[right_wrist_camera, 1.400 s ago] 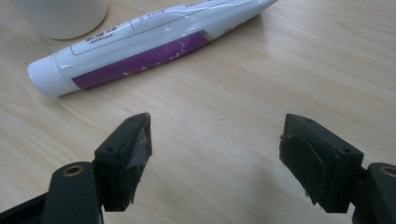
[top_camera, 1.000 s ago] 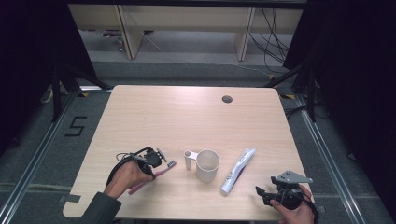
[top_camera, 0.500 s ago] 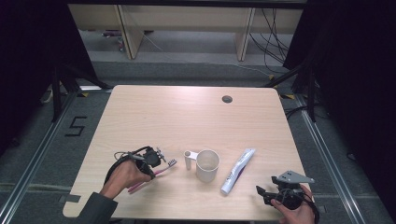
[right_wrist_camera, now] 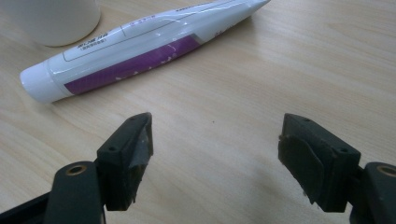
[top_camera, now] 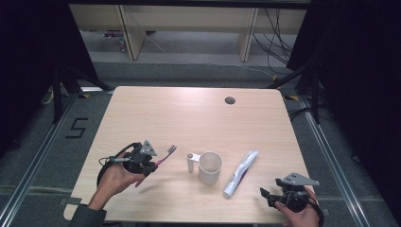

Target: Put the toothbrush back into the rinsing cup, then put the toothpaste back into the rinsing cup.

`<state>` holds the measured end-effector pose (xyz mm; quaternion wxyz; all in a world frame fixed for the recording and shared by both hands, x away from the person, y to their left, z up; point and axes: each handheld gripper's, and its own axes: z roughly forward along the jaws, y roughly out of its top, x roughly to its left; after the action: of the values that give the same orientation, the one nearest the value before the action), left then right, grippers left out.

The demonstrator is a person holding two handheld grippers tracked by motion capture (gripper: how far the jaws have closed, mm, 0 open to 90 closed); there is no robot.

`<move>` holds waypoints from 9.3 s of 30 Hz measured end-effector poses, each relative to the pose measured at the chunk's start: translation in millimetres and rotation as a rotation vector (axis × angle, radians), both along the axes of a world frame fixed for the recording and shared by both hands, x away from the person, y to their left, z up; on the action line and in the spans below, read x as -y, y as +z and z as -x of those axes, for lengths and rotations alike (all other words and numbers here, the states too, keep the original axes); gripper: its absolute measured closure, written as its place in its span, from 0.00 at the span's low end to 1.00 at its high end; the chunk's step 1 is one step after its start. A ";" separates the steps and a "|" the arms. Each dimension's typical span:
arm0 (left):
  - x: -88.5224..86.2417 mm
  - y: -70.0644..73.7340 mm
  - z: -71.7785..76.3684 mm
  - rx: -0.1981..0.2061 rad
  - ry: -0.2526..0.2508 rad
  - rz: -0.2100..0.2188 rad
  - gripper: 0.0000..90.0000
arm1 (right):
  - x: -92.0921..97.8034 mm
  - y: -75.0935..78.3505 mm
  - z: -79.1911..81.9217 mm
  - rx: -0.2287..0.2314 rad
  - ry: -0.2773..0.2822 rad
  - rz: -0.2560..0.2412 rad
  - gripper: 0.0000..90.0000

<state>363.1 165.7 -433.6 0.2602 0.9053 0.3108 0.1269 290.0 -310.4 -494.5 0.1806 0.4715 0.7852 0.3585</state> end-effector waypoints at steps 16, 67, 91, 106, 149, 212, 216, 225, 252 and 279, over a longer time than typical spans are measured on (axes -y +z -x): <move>-8.6 -2.2 5.3 0.273 0.170 0.314 0.92 | -1.8 -0.5 1.0 -0.027 -0.026 -0.021 0.30; 66.1 33.6 0.4 0.412 0.105 0.650 0.92 | 1.6 -1.0 -0.6 -0.031 -0.017 -0.033 0.30; 78.8 14.3 -9.1 0.387 0.113 0.656 0.92 | 2.2 -1.5 -0.9 -0.037 0.009 -0.032 0.30; 78.9 -5.2 -1.9 0.383 0.087 0.625 0.92 | 1.9 -1.1 -0.4 -0.022 -0.001 -0.016 0.30; 69.0 -20.9 12.0 0.367 0.089 0.575 0.67 | 0.4 -1.5 -0.4 -0.025 0.008 -0.014 0.30; 0.7 -73.2 78.0 0.218 0.101 0.362 0.31 | -17.9 6.8 2.9 0.029 0.106 -0.035 0.47; 0.8 -73.1 77.6 0.221 0.096 0.362 0.30 | -21.7 8.7 4.0 0.041 0.111 -0.057 0.52; -0.6 -72.9 76.7 0.219 0.094 0.347 0.30 | -34.2 13.3 4.2 0.064 0.155 -0.077 0.64; 1.5 -71.6 78.2 0.206 0.101 0.373 0.30 | -81.3 14.3 -7.9 0.030 0.276 -0.106 0.90; 3.0 -72.3 81.9 0.210 0.082 0.347 0.30 | -122.7 0.1 -22.6 -0.029 0.385 -0.003 0.95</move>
<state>281.1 162.7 -505.9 0.4378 0.8153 0.3358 0.1756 312.6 -187.7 -494.4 0.0967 0.3177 0.8630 0.3807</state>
